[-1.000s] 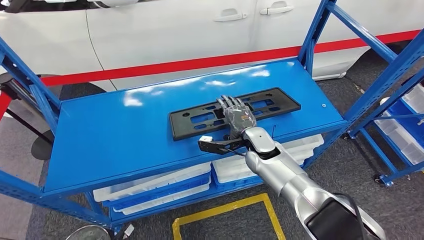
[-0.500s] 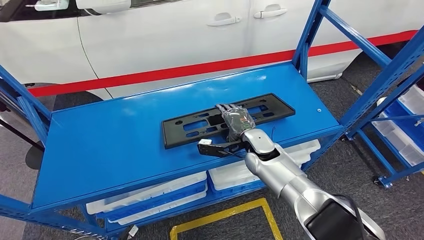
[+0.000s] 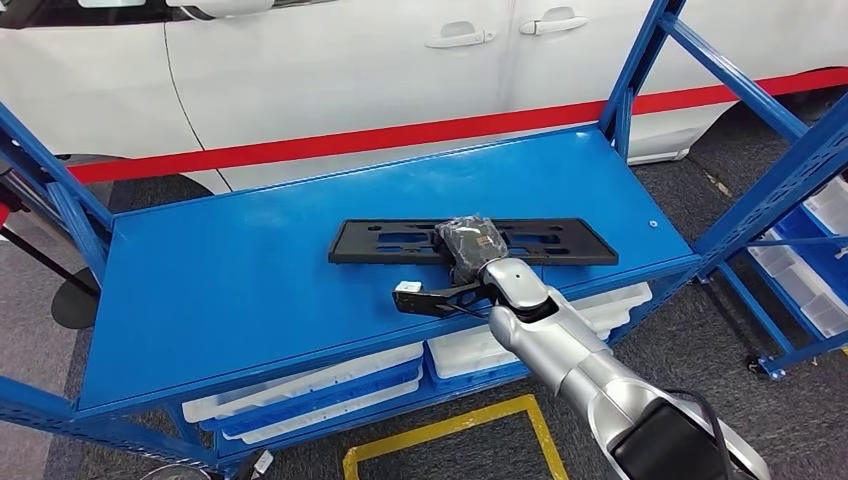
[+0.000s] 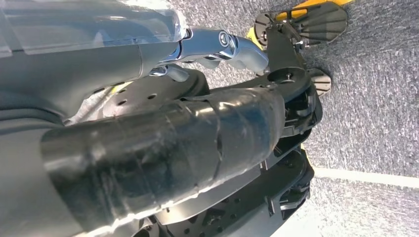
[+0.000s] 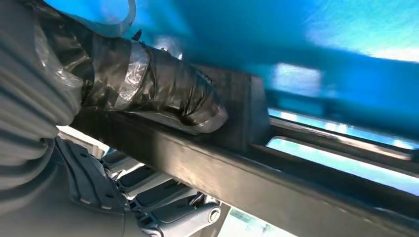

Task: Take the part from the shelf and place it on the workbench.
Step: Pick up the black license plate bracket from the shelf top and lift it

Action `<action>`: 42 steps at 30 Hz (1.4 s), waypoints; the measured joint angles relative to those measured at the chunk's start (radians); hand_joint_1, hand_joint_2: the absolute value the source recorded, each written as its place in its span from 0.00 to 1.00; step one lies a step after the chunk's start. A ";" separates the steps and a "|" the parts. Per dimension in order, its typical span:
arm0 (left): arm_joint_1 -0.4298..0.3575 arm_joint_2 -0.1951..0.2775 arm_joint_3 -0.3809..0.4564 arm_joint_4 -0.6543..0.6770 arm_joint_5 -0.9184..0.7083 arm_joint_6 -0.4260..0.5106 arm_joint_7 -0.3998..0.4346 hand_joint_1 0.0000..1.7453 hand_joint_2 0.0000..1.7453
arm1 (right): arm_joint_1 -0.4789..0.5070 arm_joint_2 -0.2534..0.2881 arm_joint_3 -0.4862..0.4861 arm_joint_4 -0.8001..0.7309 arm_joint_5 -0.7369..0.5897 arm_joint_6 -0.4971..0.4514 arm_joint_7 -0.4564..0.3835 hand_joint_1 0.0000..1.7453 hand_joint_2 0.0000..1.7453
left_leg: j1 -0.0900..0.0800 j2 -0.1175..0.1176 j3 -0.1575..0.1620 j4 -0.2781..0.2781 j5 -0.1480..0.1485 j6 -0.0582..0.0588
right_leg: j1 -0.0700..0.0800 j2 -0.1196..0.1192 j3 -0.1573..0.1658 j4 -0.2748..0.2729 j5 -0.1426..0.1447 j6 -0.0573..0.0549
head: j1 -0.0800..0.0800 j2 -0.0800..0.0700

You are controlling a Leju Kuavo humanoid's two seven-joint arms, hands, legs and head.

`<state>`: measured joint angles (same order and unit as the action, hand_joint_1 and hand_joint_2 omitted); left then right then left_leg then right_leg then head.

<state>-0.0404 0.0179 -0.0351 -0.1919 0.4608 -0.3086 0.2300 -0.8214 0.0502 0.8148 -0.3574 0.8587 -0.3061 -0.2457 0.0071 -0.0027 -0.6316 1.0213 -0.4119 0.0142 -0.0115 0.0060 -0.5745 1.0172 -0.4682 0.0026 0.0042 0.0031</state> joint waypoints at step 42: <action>0.023 0.013 -0.058 -0.033 -0.008 0.016 -0.106 0.00 0.00 | 0.007 -0.040 -0.022 -0.153 -0.185 0.078 -0.201 0.97 1.00 | -0.001 0.001 0.000 0.002 0.000 0.002 | 0.000 0.001 -0.002 0.002 0.001 0.002 | 0.000 0.000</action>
<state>-0.0177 0.0310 -0.0930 -0.2251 0.4524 -0.2930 0.1238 -0.8144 0.0105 0.7924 -0.5100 0.6733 -0.2277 -0.4465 0.0063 -0.0018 -0.6318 1.0237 -0.4114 0.0159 -0.0117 0.0070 -0.5761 1.0193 -0.4674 0.0046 0.0042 0.0031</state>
